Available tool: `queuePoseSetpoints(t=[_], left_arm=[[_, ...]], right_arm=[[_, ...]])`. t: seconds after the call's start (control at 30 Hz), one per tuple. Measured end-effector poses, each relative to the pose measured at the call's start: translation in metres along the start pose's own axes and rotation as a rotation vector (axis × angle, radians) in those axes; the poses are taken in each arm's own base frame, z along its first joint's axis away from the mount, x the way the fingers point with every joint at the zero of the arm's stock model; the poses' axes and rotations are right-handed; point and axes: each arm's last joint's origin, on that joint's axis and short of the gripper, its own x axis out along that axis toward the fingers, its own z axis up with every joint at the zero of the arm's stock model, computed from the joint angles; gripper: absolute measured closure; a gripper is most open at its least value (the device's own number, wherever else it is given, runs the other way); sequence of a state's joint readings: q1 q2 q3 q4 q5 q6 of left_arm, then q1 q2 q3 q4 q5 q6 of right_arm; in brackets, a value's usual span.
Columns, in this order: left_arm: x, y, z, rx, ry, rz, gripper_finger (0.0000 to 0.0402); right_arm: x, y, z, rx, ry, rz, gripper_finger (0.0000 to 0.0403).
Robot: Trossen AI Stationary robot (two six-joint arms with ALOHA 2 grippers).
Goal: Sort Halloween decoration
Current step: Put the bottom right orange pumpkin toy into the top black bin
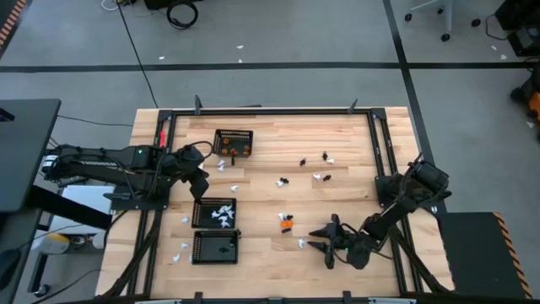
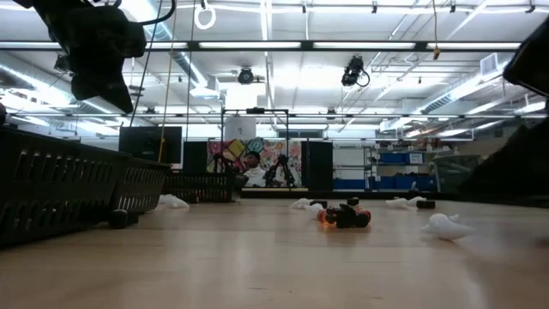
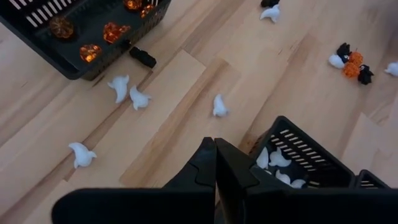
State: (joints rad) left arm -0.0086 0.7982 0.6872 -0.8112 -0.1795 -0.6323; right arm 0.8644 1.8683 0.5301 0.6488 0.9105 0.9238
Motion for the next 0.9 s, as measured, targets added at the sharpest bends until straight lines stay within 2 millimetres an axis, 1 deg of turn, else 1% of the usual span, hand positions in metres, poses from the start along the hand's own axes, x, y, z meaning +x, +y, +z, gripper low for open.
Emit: queuePoseSetpoints(t=[0.13,0.23,0.33,0.43,0.7,0.9], left_arm=[[0.0,0.0,0.0,0.018,-0.001,0.001,0.0393],[0.0,0.0,0.0,0.019,-0.001,0.002,0.0393],[0.0,0.0,0.0,0.018,-0.001,0.001,0.0393],[0.0,0.0,0.0,0.019,-0.001,0.001,0.0393],[0.0,0.0,0.0,0.055,0.0,0.001,0.0393],[0.0,0.001,-0.001,0.079,0.011,0.009,0.0393]], right_arm=[[-0.004,0.001,-0.004,0.017,0.011,0.003,0.0241],[-0.007,0.004,-0.005,0.029,0.024,0.035,0.0241],[-0.011,0.007,-0.009,0.026,0.076,0.085,0.0241],[-0.014,0.008,-0.011,0.011,0.08,0.093,0.0241],[-0.014,0.001,-0.017,-0.164,0.122,0.052,0.0241],[-0.013,0.001,-0.017,-0.204,0.102,0.044,0.0241]])
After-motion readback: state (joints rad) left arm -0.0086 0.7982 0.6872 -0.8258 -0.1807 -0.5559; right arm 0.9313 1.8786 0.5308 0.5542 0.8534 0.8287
